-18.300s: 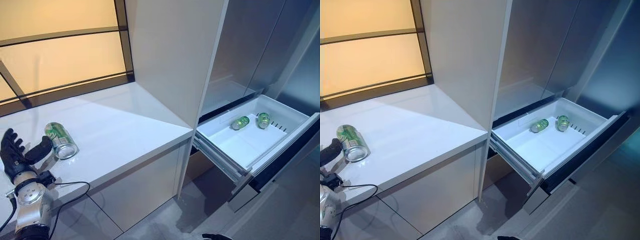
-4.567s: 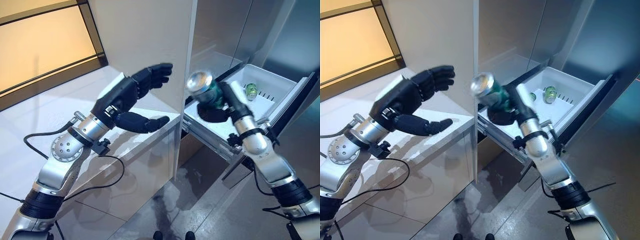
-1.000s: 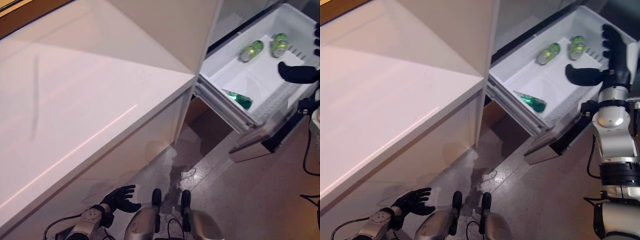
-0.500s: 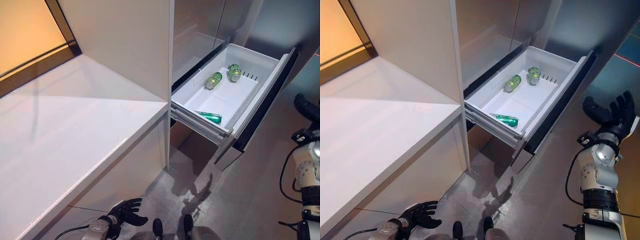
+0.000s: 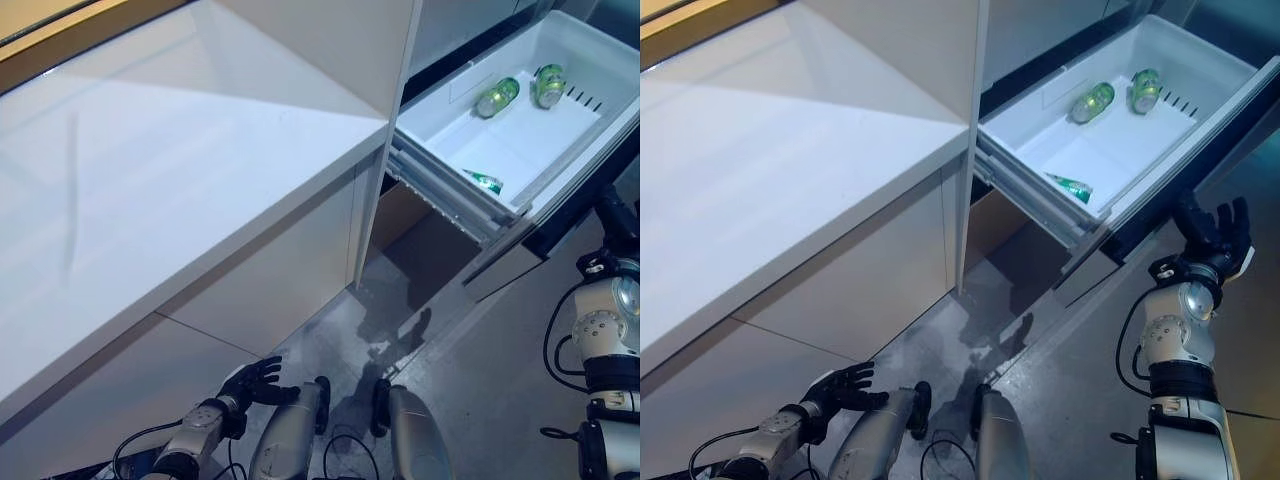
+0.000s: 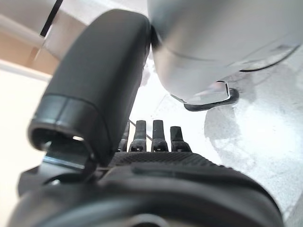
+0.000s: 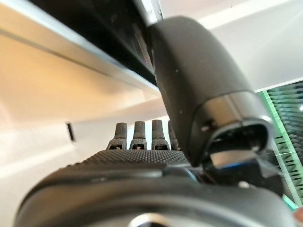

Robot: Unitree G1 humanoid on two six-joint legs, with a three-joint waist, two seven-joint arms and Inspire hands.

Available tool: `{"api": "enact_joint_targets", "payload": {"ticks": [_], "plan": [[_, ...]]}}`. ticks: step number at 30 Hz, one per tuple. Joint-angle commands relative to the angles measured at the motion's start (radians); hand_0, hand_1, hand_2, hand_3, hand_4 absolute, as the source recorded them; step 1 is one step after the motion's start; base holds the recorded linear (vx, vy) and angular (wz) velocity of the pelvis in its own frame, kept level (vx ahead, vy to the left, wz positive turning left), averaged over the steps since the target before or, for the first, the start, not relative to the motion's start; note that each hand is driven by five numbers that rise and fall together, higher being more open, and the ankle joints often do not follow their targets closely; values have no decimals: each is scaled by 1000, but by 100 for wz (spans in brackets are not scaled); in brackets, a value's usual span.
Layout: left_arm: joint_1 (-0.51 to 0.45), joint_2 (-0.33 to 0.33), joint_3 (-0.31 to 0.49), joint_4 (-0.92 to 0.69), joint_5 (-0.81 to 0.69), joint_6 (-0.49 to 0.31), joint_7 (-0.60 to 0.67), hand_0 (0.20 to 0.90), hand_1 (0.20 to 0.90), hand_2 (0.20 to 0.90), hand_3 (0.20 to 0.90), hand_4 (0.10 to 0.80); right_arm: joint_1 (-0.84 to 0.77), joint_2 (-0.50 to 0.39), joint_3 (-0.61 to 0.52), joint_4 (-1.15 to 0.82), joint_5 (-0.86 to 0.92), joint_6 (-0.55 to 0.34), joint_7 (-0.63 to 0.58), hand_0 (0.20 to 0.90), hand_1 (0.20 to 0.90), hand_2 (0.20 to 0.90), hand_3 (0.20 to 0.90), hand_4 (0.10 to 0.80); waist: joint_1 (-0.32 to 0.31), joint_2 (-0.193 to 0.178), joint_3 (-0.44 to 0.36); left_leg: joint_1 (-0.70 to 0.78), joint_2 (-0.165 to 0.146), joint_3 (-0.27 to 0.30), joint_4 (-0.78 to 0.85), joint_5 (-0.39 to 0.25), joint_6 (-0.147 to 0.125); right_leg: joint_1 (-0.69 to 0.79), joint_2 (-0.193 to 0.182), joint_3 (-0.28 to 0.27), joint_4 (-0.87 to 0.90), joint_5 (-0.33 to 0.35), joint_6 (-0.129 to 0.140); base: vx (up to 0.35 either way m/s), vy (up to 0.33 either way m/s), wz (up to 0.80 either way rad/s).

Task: Put drinks into fridge and close the fridge

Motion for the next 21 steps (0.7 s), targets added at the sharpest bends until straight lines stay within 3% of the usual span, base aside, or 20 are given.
{"api": "enact_joint_targets", "payload": {"ticks": [1,6,13,16,21], "plan": [[65,21,-8,11,-18,2,66,900,900,900,900,800,-90,-79,36,5,50,-36,147,900,900,900,900,800,30,-15,-25,-22,-32,-20,89,-123,67,-1,-12,-76,109,-53,-81,-45,57,1],[78,17,9,-3,-47,-18,62,900,900,900,900,800,-156,-111,99,48,57,-12,378,900,900,900,900,800,45,1,-5,-87,-49,-28,129,-116,68,-76,-12,-76,167,-62,-93,-50,65,5],[105,18,7,-24,-43,-15,49,900,900,900,900,800,-253,-147,210,-4,-55,-42,564,900,900,900,900,800,67,6,6,-110,-69,-47,143,-132,62,-110,3,-67,197,-86,-85,25,41,-3],[116,23,7,-28,-46,-22,38,900,900,900,900,800,-312,-167,262,-19,-56,-38,600,900,900,900,900,800,81,6,7,-111,-72,-53,130,-123,57,-109,0,-72,187,-80,-81,8,27,-11],[112,41,-20,-51,-62,-27,22,900,900,900,900,800,-465,-174,353,5,-94,-43,556,900,900,900,900,800,116,11,10,-112,-78,-73,109,-107,52,-98,-13,-85,175,-75,-71,-10,24,-8]]}}
